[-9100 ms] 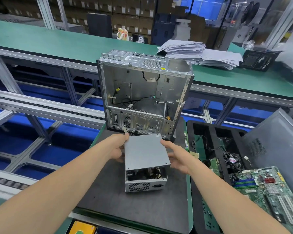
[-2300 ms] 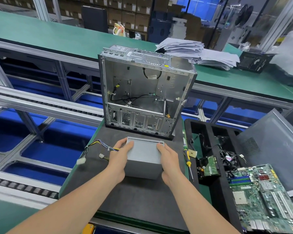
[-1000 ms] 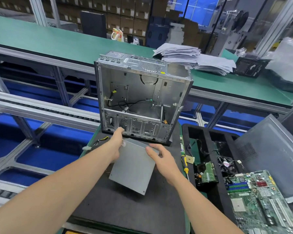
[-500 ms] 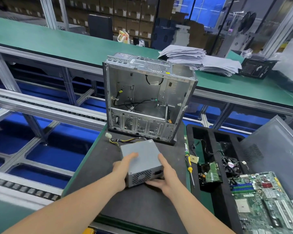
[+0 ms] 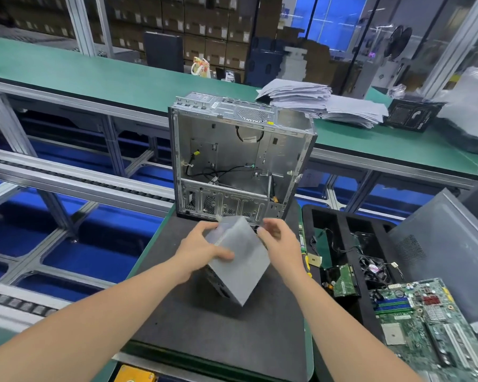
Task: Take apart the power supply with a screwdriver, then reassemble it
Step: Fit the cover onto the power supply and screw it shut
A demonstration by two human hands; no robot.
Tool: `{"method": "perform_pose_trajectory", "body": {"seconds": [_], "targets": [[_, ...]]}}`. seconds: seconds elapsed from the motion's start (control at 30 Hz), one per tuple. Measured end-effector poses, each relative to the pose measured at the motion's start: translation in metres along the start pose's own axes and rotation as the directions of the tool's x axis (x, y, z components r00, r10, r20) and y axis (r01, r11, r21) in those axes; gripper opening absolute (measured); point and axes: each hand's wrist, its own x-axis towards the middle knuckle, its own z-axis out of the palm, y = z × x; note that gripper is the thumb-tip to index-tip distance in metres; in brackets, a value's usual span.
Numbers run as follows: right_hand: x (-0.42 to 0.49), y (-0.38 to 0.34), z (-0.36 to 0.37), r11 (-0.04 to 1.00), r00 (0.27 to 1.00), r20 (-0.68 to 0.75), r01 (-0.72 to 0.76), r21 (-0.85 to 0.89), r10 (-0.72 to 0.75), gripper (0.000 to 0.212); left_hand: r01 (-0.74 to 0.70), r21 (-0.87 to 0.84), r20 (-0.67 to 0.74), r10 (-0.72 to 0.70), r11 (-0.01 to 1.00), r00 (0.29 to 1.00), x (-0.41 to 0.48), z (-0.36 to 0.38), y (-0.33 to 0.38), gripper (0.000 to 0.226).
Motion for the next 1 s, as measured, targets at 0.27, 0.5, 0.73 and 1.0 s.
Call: {"method": "perform_pose_trajectory", "body": {"seconds": [0.27,0.5,0.73,1.0], "targets": [[0.007,-0.006,0.006,0.983,0.978,0.156,-0.154,0.101,0.138,0.022,-0.537,0.584,0.339,0.418,0.609,0.843,-0.001,-0.002,0.024,0.122],[-0.001,0.006,0.035,0.968,0.975,0.104,-0.209,0.135,0.196,0.023,-0.396,0.282,0.149,0.368,0.874,0.918,-0.001,-0.023,-0.019,0.058],[0.003,0.005,0.057,0.876,0.917,0.100,-0.399,0.271,0.386,0.020,0.085,-0.363,-0.167,-0.154,0.928,0.974,-0.007,0.014,-0.011,0.023],[0.004,0.007,0.056,0.846,0.903,0.166,-0.429,0.316,0.396,0.011,0.158,-0.448,-0.089,-0.220,0.880,0.971,0.000,0.015,-0.012,0.016]]}}
